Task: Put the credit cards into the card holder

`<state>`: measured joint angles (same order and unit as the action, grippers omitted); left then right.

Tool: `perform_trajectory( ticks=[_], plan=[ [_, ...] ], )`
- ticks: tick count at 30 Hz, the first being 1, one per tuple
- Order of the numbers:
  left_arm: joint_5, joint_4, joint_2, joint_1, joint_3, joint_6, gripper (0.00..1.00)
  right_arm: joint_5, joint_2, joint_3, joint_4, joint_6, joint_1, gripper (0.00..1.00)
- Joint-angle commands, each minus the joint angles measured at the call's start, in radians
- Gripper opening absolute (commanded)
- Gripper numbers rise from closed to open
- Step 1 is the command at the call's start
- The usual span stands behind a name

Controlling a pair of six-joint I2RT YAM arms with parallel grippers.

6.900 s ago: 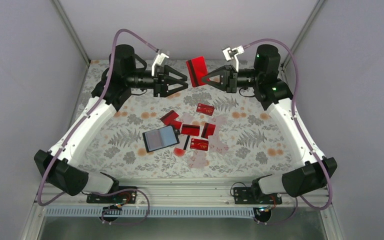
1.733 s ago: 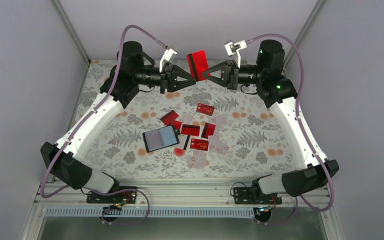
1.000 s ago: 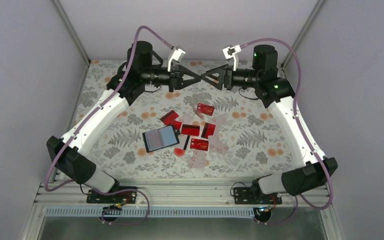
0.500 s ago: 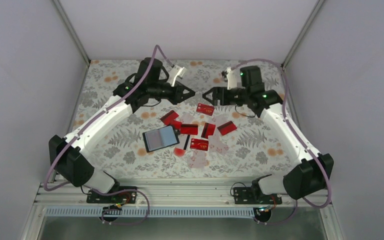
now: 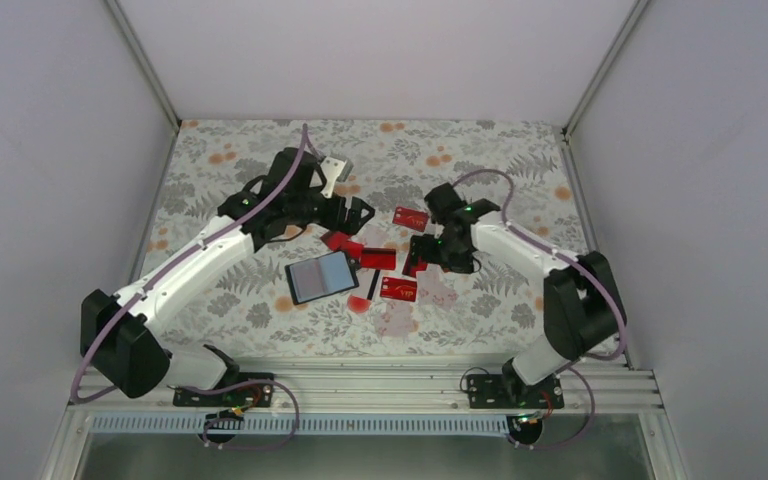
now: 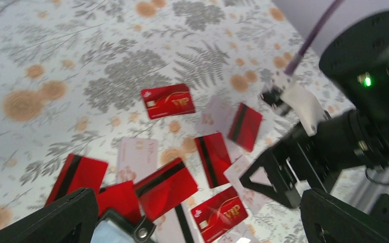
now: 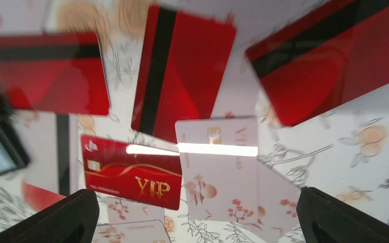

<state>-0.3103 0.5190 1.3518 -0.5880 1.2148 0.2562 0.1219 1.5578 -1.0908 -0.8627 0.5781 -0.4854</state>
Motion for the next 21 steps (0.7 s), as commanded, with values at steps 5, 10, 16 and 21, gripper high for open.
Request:
perform_trajectory(
  ticks=[5, 10, 16, 21],
  plan=[
    [0.122, 0.041, -0.024, -0.008, -0.063, 0.028, 1.00, -0.056, 0.115, 0.008, -0.038, 0.016, -0.099, 0.99],
    [0.108, 0.053, -0.034, -0.008, -0.097, 0.005, 1.00, -0.103, 0.189, -0.015, -0.044, -0.015, -0.109, 0.99],
    [0.095, 0.061, -0.045, -0.009, -0.105, 0.014, 1.00, -0.099, 0.246, -0.049, -0.032, -0.050, -0.103, 0.96],
    [0.072, 0.056, -0.088, -0.010, -0.129, -0.006, 1.00, -0.092, 0.237, -0.002, -0.012, -0.054, -0.103, 0.87]
  ],
)
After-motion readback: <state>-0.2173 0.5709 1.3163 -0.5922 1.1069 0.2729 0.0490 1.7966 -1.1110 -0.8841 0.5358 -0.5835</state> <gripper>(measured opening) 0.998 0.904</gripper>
